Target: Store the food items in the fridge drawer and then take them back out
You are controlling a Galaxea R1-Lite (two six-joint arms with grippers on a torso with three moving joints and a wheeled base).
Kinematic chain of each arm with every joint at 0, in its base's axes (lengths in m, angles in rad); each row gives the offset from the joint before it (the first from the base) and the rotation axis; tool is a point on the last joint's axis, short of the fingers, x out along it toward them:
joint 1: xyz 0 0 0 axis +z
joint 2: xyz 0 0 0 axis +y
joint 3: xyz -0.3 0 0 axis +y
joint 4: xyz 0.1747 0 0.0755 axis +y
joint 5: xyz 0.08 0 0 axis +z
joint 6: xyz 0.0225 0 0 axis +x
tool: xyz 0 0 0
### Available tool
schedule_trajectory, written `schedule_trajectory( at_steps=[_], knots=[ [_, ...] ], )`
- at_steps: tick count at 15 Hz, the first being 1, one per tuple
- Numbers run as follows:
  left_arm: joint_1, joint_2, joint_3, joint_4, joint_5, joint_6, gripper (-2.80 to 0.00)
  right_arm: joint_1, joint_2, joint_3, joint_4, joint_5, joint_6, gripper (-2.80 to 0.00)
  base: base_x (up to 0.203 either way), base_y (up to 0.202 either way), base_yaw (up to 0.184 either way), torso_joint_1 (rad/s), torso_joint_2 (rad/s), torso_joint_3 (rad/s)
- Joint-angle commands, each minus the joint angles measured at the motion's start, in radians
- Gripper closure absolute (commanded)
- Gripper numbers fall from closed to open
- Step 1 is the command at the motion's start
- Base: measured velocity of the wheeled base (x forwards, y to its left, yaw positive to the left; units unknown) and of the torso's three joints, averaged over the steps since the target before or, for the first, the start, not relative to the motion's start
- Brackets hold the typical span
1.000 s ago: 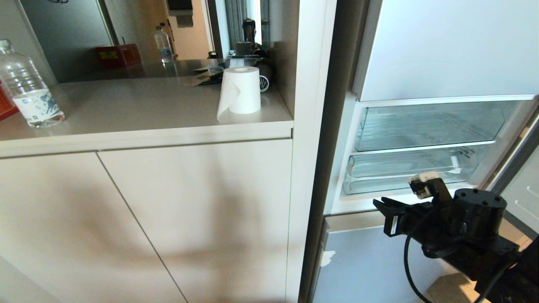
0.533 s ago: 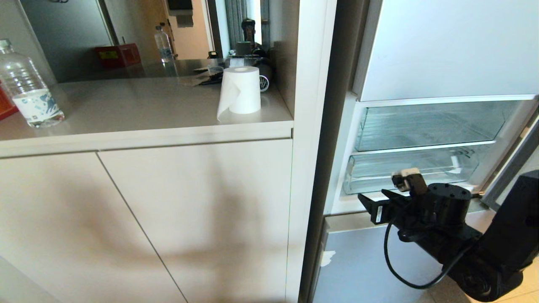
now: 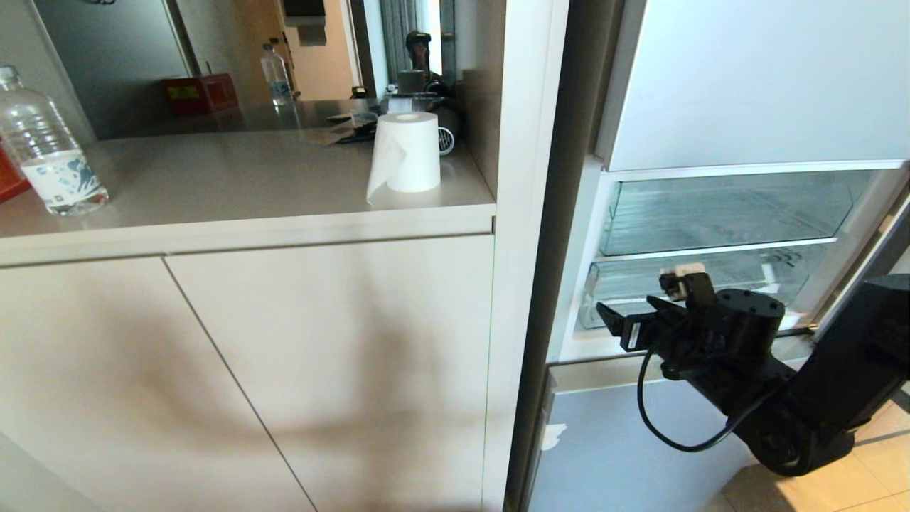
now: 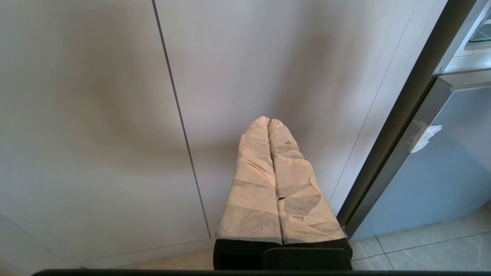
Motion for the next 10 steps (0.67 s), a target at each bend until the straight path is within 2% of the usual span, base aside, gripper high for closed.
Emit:
schedule_trajectory(
  at_steps=[1, 10],
  knots=[
    [0.000, 0.000, 0.000, 0.000, 0.000, 0.000, 0.00, -0.003, 0.021, -0.032, -0.006, -0.002, -0.001, -2.80, 0.000, 0.000, 0.000, 0.000, 0.00, 0.000],
    [0.000, 0.000, 0.000, 0.000, 0.000, 0.000, 0.00, -0.002, 0.106, -0.124, -0.003, -0.008, 0.016, -2.80, 0.000, 0.000, 0.000, 0.000, 0.00, 0.000]
  ],
)
